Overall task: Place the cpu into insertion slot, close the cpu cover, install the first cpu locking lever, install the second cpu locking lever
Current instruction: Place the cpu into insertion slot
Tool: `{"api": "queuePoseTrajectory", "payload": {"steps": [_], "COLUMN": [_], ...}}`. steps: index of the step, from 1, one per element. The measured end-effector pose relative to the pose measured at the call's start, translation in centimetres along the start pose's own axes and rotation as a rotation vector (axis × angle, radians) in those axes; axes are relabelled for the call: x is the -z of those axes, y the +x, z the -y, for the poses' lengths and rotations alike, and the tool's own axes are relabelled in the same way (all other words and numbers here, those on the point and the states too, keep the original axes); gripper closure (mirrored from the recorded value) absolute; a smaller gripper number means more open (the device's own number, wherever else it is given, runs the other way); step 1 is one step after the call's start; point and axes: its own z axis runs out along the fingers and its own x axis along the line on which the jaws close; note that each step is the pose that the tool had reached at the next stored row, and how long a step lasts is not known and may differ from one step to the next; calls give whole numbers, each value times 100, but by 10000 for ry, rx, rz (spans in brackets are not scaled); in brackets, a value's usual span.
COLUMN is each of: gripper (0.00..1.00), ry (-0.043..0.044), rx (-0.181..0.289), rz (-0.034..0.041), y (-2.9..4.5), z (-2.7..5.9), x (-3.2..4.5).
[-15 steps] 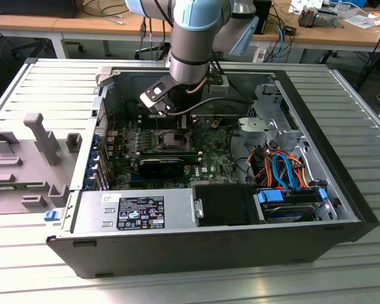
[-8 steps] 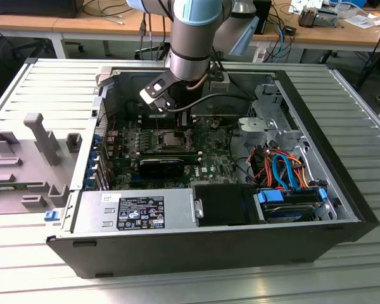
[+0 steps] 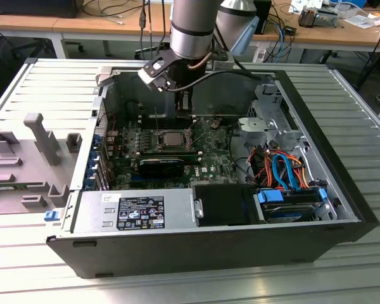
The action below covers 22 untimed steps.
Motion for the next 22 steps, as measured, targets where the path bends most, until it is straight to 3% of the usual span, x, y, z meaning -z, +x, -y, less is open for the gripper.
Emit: {"api": "queuePoseTrajectory", "payload": {"steps": [3,7,8,9,22], "gripper": [89,89,89,89,89], "ry": [-7,-40,-249,-340,-480], "rx": [657,752,750,750,749], "rz": [48,56,65,68,73], "y": [0,-1,-1,-1,-1], "z": [2,3,3,2,2], "x": [0,-1,-3,-4,-4]}}
